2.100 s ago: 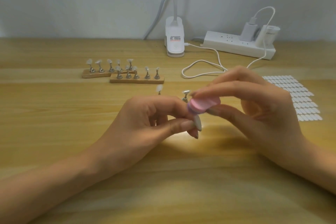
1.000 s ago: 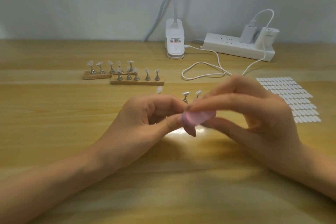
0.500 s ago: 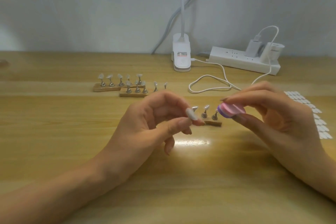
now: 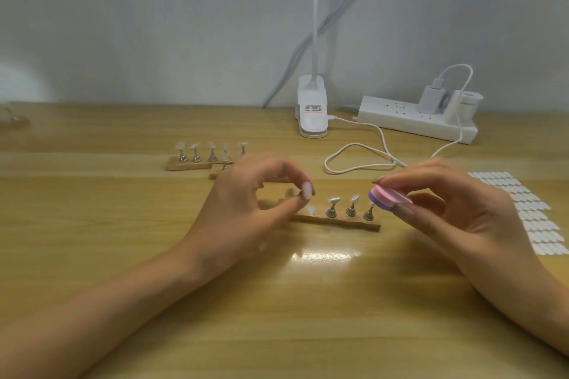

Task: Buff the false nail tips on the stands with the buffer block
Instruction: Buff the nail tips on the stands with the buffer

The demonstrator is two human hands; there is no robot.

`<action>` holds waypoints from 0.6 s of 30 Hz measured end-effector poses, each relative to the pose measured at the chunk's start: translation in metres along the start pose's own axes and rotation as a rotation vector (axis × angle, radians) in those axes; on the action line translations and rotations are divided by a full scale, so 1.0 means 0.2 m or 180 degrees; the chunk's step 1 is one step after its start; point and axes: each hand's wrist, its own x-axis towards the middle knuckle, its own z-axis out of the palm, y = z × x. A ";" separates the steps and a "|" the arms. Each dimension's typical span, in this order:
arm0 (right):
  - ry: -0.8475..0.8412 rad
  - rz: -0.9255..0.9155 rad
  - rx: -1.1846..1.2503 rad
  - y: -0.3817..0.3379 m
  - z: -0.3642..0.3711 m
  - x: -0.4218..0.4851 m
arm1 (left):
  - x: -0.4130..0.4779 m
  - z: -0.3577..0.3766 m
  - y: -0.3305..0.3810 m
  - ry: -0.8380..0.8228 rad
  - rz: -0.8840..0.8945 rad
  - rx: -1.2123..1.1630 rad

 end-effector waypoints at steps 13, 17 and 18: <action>-0.0021 0.0325 0.0138 -0.01 0.00 0.02 | 0.01 0.02 -0.04 -0.0555 -0.0519 -0.0355; 0.0080 0.0542 0.0172 0.00 0.00 0.03 | 0.01 0.02 -0.03 -0.0553 -0.0509 -0.0215; 0.0070 0.0609 0.0151 0.00 0.00 0.03 | 0.01 0.02 -0.03 -0.0563 -0.0524 -0.0190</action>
